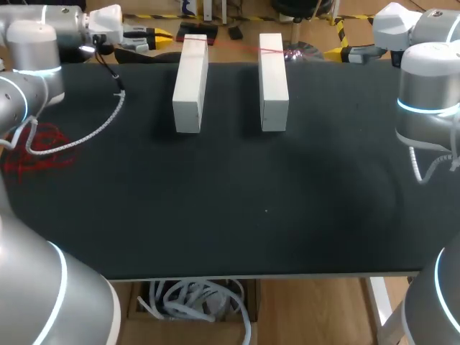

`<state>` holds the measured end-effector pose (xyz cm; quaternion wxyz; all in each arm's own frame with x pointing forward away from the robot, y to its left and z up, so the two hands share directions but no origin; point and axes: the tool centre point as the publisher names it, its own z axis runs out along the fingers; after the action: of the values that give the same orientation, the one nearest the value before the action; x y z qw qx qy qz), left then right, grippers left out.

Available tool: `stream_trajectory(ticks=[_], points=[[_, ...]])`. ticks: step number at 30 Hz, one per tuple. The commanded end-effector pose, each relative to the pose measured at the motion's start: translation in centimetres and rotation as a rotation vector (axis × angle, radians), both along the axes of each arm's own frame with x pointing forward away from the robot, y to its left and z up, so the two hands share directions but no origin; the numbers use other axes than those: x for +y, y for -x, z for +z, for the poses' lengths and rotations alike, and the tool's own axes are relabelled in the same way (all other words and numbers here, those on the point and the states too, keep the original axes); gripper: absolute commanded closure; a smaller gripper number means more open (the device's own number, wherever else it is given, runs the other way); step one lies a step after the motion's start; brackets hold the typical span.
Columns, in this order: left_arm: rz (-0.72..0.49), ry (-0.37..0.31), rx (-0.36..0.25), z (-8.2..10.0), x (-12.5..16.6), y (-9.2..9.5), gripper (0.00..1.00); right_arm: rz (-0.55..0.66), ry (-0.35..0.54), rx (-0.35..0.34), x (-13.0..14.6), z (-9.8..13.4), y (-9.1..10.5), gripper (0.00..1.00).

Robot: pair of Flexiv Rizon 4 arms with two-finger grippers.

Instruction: Grab the tape and strap the tape.

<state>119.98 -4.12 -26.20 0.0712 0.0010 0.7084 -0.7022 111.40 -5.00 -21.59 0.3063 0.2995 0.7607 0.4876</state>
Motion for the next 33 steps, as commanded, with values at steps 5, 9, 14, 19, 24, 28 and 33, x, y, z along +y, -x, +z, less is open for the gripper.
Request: stream_trajectory(ticks=[5, 9, 14, 19, 24, 28, 33], points=[[-0.629, 0.155, -0.035, 1.8, 0.9, -0.2, 1.00, 0.000, -0.001, -0.001, 0.0, 0.0, 0.0, 0.00], [-0.645, 0.175, -0.043, 3.0, 0.6, -0.3, 1.00, 0.000, -0.001, -0.001, 0.0, 0.0, 0.0, 0.00], [-0.671, 0.172, -0.059, 3.5, 0.4, -0.2, 1.00, 0.000, -0.001, -0.001, 0.0, 0.0, 0.0, 0.00], [-0.678, 0.144, -0.063, 3.6, 0.5, -0.2, 1.00, 0.000, -0.001, -0.001, 0.0, 0.0, 0.0, 0.00], [-0.678, 0.144, -0.063, 3.6, 0.5, -0.2, 1.00, 0.000, -0.001, -0.001, 0.0, 0.0, 0.0, 0.00], [-0.678, 0.144, -0.063, 3.6, 0.5, -0.2, 1.00, 0.000, -0.001, -0.001, 0.0, 0.0, 0.0, 0.00], [-0.678, 0.144, -0.063, 3.6, 0.5, -0.2, 1.00, 0.000, -0.001, -0.001, 0.0, 0.0, 0.0, 0.00]])
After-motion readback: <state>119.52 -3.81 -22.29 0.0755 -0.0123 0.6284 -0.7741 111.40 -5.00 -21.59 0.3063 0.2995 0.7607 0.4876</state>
